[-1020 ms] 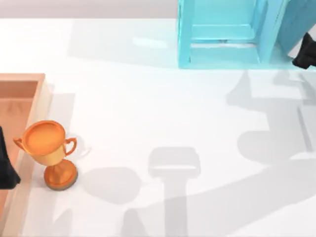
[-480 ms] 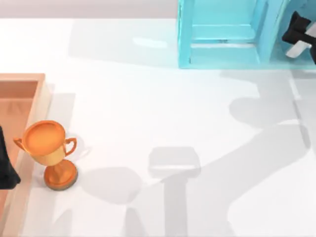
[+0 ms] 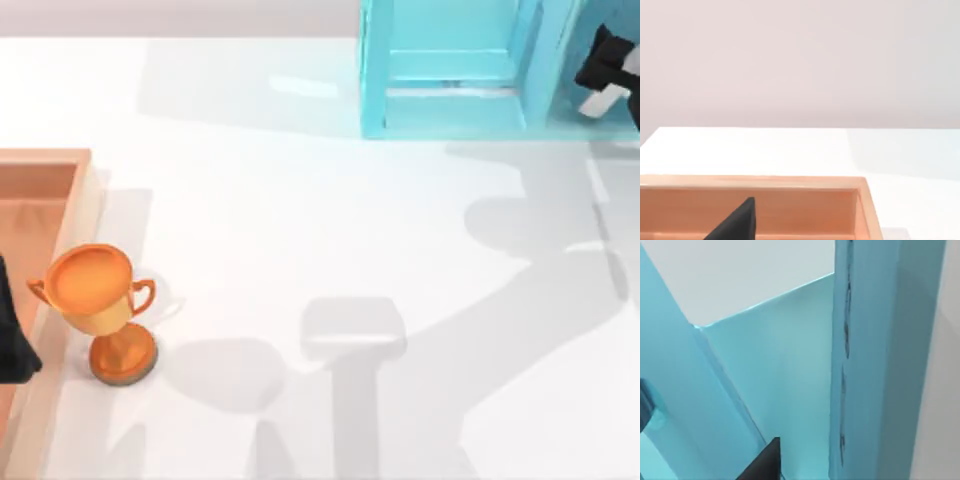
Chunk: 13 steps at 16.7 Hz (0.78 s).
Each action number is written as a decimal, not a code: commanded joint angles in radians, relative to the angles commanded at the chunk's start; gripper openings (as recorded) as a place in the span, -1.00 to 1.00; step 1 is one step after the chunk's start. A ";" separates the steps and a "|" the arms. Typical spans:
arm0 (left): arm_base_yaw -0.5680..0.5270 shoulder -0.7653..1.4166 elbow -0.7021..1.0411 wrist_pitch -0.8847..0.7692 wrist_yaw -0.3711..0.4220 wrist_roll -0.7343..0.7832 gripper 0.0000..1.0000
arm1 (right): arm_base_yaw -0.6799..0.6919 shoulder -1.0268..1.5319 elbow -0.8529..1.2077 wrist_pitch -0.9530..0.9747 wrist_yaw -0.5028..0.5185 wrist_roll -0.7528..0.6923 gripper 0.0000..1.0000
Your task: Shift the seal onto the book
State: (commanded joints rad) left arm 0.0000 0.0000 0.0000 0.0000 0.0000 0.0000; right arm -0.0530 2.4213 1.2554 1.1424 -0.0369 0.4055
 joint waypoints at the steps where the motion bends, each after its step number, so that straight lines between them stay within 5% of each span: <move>1: 0.000 0.000 0.000 0.000 0.000 0.000 1.00 | 0.000 0.000 0.000 0.000 0.000 0.000 0.25; 9: 0.000 0.000 0.000 0.000 0.000 0.000 1.00 | 0.000 0.000 0.000 0.000 0.000 0.000 -0.96; 13: 0.000 0.000 0.000 0.000 0.000 0.000 1.00 | 0.000 0.000 0.000 0.000 0.000 0.000 -1.00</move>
State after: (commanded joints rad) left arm 0.0000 0.0000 0.0000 0.0000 0.0000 0.0000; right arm -0.0530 2.4213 1.2554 1.1424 -0.0369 0.4055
